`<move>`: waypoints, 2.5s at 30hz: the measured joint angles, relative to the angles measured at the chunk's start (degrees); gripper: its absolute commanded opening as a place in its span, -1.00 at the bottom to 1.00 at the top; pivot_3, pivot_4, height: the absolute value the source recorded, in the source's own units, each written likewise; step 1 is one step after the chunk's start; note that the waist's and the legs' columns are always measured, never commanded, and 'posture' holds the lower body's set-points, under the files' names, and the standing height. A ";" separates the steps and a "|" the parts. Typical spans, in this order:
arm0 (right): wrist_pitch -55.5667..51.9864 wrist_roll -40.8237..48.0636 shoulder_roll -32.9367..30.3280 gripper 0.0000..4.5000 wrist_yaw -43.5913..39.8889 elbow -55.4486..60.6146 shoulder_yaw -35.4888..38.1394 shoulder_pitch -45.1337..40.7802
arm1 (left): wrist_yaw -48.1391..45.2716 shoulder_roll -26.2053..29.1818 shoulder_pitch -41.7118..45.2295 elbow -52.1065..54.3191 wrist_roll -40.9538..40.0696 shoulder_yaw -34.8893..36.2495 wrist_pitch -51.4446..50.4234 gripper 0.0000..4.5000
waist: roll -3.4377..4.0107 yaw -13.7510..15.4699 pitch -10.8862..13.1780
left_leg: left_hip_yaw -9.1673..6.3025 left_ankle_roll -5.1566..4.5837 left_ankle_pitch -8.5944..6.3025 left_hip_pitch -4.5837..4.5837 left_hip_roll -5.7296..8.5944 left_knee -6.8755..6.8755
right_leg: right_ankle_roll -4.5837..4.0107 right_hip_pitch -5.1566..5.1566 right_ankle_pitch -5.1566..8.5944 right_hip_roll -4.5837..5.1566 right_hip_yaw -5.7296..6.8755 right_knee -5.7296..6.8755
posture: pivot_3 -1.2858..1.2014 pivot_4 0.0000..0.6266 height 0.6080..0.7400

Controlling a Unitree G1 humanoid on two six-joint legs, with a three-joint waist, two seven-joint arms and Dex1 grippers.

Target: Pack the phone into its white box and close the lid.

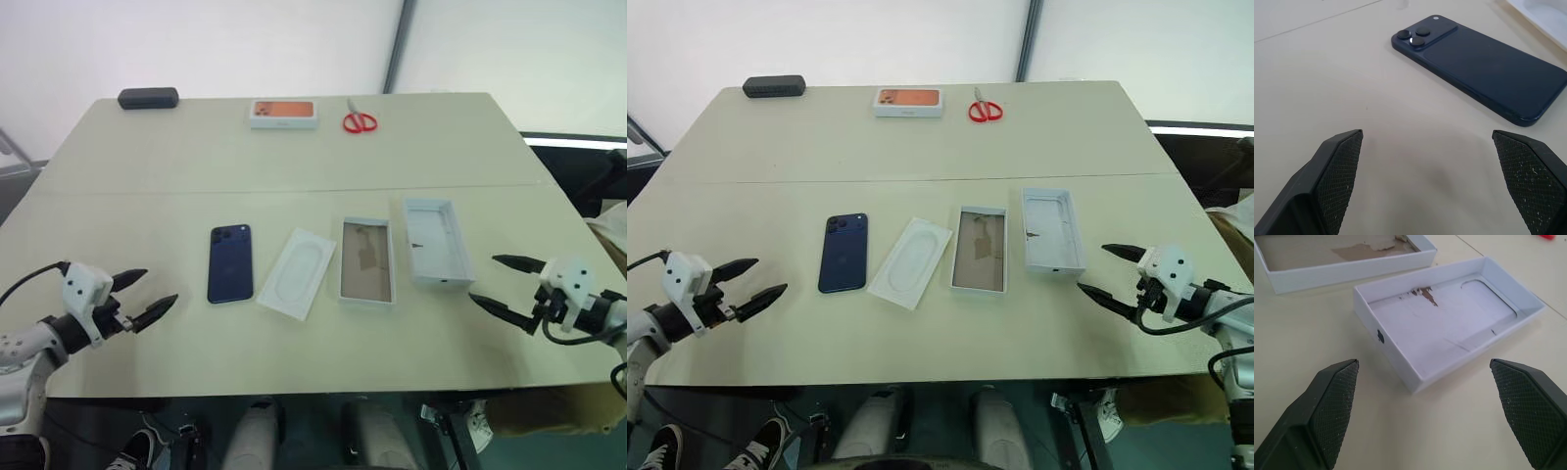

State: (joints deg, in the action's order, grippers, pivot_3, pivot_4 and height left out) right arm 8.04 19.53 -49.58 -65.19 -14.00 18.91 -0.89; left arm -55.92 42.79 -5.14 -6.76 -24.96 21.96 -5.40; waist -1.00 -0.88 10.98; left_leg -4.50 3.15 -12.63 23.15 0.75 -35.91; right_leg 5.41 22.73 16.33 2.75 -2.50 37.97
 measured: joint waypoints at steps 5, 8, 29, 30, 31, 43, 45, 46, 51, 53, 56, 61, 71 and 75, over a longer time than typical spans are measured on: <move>-0.21 0.27 -0.20 1.00 -0.42 0.36 -0.03 -0.04 | 0.78 -0.02 1.67 0.07 -0.77 0.23 -0.92 0.98 | 0.00 -0.13 0.00 | 0.02 0.00 0.00 0.00 -0.01 0.00 | 0.01 0.00 0.00 0.00 -0.02 0.00 | 0.03 -0.52 1.00; -0.49 0.33 0.02 1.00 -0.29 1.12 -0.35 -0.09 | 1.26 -0.33 1.65 1.04 -1.33 0.23 -2.19 0.98 | 0.00 -0.12 0.00 | 0.01 -0.01 0.00 -0.01 -0.02 0.00 | 0.01 0.00 0.00 -0.02 -0.02 0.00 | 0.03 -0.52 1.00; -2.86 0.54 0.32 1.00 0.59 4.25 -2.71 -4.47 | 3.68 -0.42 1.49 6.01 -1.28 -0.53 -6.85 0.98 | 0.00 -0.06 0.00 | 0.02 -0.01 -0.01 0.00 -0.02 -0.01 | 0.01 0.00 -0.01 -0.01 -0.02 0.00 | 0.03 -0.52 1.00; -3.12 0.54 0.35 1.00 0.85 5.25 -3.00 -5.20 | 4.01 -0.46 1.63 6.99 -1.51 -0.73 -7.92 0.98 | 0.00 -0.07 0.00 | 0.01 -0.01 -0.01 0.00 -0.03 0.00 | 0.01 0.00 -0.01 -0.02 -0.02 0.00 | 0.03 -0.52 1.00; -3.45 0.52 0.55 1.00 1.05 5.96 -3.29 -5.89 | 4.45 -0.52 1.90 7.53 -1.51 -0.96 -8.77 0.98 | 0.00 -0.07 0.00 | 0.00 0.00 -0.01 -0.01 -0.02 0.00 | 0.01 0.00 -0.01 -0.02 -0.02 0.00 | 0.03 -0.52 1.00; -8.61 -0.38 4.23 1.00 3.41 16.20 -12.48 -13.52 | 16.72 -6.48 9.53 18.88 -5.62 -7.06 -29.07 0.98 | 0.00 0.27 0.00 | -0.15 0.00 -0.01 0.08 0.10 -0.09 | 0.03 -0.01 -0.02 0.05 0.03 0.00 | 0.03 -0.52 1.00; -7.99 -1.03 4.33 1.00 3.32 15.82 -13.42 -13.96 | 20.51 -10.09 12.20 21.39 -11.72 -7.26 -38.15 0.98 | -0.01 0.20 0.00 | -0.21 0.00 -0.01 0.13 0.10 -0.15 | 0.04 -0.01 -0.02 0.04 0.07 0.01 | 0.03 -0.52 1.00; -7.32 -1.43 4.51 1.00 3.27 15.65 -13.87 -14.09 | 21.83 -10.97 13.28 22.46 -14.41 -7.67 -42.51 0.98 | -0.02 0.11 -0.01 | -0.20 0.00 -0.01 0.12 0.10 -0.14 | 0.04 -0.01 -0.02 0.03 0.07 0.04 | 0.03 -0.52 1.00; -5.71 -3.07 5.66 1.00 3.33 14.88 -15.19 -13.91 | 30.74 -17.49 19.54 22.37 -20.17 -7.55 -53.58 0.98 | -0.04 -0.07 -0.01 | -0.21 0.00 -0.01 0.09 0.08 -0.17 | 0.04 0.00 -0.02 -0.06 0.08 0.10 | 0.03 -0.52 1.00; -5.40 -3.40 5.99 1.00 3.34 14.87 -15.96 -13.84 | 33.71 -18.41 21.28 22.16 -20.17 -7.70 -55.14 0.98 | -0.04 -0.22 -0.01 | -0.18 0.00 0.00 0.08 0.09 -0.15 | 0.04 0.01 -0.02 -0.05 0.05 0.10 | 0.03 -0.52 1.00; -5.08 -3.60 6.04 1.00 3.52 14.83 -16.01 -13.86 | 37.43 -20.45 23.45 21.28 -19.51 -7.87 -56.60 0.98 | -0.04 0.05 -0.01 | -0.20 0.00 0.00 0.09 0.13 -0.16 | 0.04 0.00 -0.02 -0.06 0.06 0.10 | 0.03 -0.52 1.00; -4.91 -3.69 6.28 1.00 4.19 14.86 -16.11 -13.85 | 38.93 -20.91 24.27 21.34 -17.43 -12.33 -57.03 0.98 | -0.03 0.12 -0.02 | -0.20 0.00 0.00 0.07 0.32 -0.15 | 0.04 -0.02 -0.02 0.00 0.05 0.09 | 0.03 -0.52 1.00; -4.91 -3.71 6.85 1.00 5.69 15.04 -16.15 -13.33 | 40.31 -24.45 29.40 18.38 -20.83 -11.79 -69.04 0.98 | -0.01 0.09 -0.04 | -0.23 0.00 0.00 -0.02 0.38 -0.14 | 0.06 -0.12 -0.01 0.00 0.06 0.09 | 0.03 -0.52 1.00; -4.92 -3.72 6.89 1.00 6.02 15.13 -16.16 -13.08 | 41.25 -26.97 31.05 15.55 -21.99 -8.16 -72.07 0.98 | 0.00 0.11 -0.05 | -0.22 0.00 0.00 -0.28 0.39 -0.11 | 0.09 -0.41 0.01 0.04 0.06 0.04 | 0.03 -0.52 1.00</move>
State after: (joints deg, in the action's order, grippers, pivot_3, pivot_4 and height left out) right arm 3.12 15.81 -42.70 -59.17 1.14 2.75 -13.96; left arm -14.68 15.83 25.91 8.80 -46.95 13.80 -77.47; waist -1.00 -0.77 10.92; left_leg -4.72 3.15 -12.64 22.87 1.14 -36.02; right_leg 5.51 22.33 16.34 2.79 -2.44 38.01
